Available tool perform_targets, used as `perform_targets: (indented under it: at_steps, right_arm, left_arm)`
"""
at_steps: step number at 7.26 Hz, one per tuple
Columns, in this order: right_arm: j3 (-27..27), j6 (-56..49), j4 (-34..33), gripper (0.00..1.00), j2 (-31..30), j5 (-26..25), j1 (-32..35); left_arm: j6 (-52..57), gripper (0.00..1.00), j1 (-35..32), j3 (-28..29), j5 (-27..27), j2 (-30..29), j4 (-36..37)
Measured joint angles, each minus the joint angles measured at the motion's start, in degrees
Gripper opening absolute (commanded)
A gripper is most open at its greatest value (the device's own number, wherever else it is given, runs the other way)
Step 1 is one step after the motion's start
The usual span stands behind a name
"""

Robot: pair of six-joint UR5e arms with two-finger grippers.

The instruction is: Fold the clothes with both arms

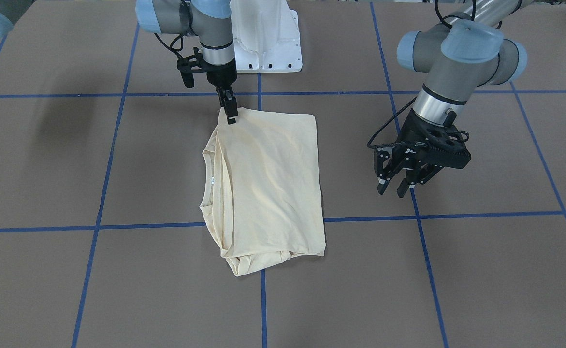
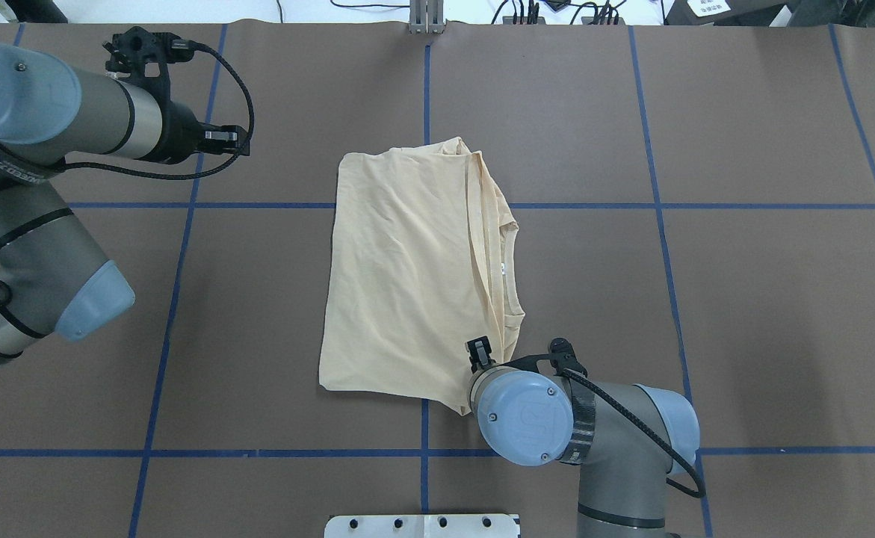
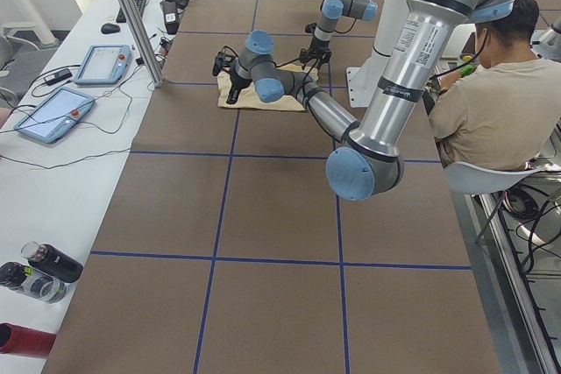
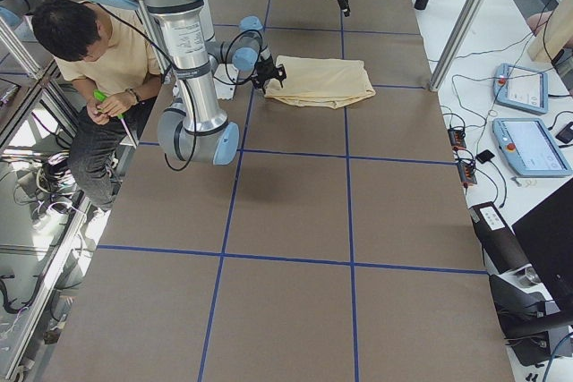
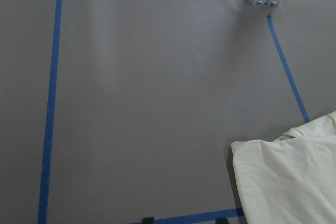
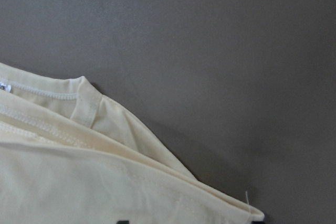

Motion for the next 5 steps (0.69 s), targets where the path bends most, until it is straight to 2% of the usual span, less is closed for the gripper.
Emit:
perform_targets:
  at_steps: [3, 4, 5]
  right_arm:
    - [-0.95, -0.05, 0.04, 0.81, 0.23, -0.18, -0.09]
    - [-1.11, -0.08, 0.02, 0.78, 0.31, -0.17, -0.12]
    - [-1.16, -0.10, 0.01, 0.61, 0.35, -0.13, -0.17]
  left_arm:
    - [-0.02, 0.50, 0.00, -0.18, 0.02, 0.02, 0.00]
    - [-0.06, 0.50, 0.00, -0.21, 0.01, 0.01, 0.00]
    - [-0.08, 0.50, -0.01, -0.34, 0.00, 0.00, 0.04]
